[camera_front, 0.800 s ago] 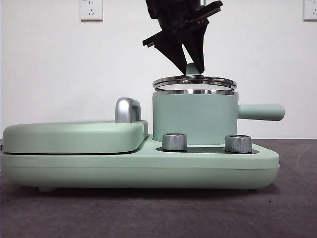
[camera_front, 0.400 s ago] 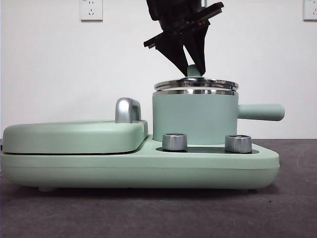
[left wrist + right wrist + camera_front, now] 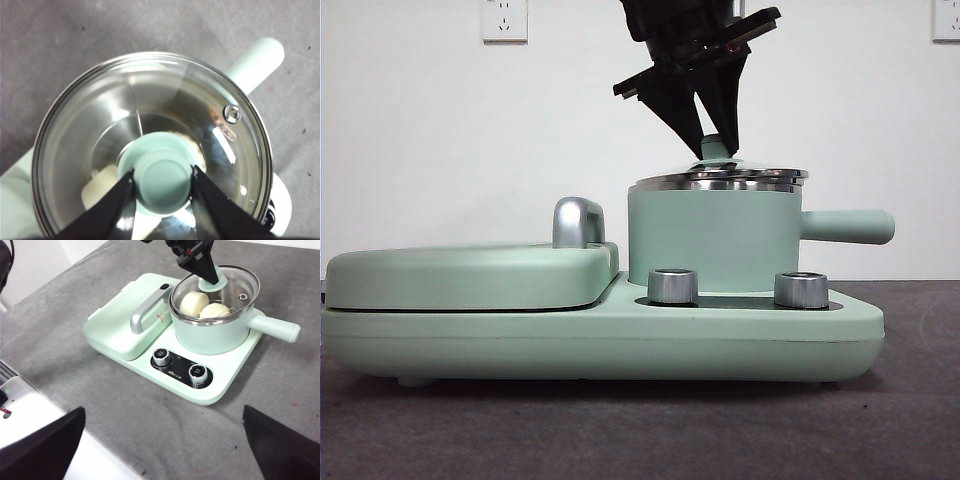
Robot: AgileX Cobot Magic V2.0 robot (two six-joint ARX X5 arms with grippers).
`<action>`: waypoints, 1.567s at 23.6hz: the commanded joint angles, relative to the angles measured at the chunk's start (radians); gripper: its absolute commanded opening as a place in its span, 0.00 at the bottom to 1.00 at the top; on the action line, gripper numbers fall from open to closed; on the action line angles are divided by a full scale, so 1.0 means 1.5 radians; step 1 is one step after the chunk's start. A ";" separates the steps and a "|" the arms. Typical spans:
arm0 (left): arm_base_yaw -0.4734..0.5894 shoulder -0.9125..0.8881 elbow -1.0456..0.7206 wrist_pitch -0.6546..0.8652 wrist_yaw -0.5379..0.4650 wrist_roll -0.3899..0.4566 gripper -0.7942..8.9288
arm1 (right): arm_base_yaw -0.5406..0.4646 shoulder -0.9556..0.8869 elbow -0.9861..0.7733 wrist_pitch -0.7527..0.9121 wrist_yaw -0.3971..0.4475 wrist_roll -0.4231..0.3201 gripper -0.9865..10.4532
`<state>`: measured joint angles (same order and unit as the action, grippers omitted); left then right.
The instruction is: Put the buns in a small steamer
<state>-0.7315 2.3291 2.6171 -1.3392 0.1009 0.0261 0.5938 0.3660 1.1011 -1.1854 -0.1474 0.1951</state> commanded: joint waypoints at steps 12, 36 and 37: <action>-0.012 0.026 0.020 -0.024 -0.063 -0.026 0.10 | 0.004 -0.002 0.005 0.007 -0.001 0.007 0.53; -0.045 -0.362 -0.256 -0.092 -0.027 -0.068 0.62 | 0.004 -0.002 0.005 0.008 0.008 0.004 0.53; -0.049 -0.410 -0.325 -0.092 -0.027 -0.065 0.62 | 0.004 -0.002 0.002 0.013 0.008 0.004 0.53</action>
<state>-0.7986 1.6993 2.1357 -1.4220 0.0570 -0.0895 0.5938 0.3660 1.0973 -1.1736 -0.1341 0.1955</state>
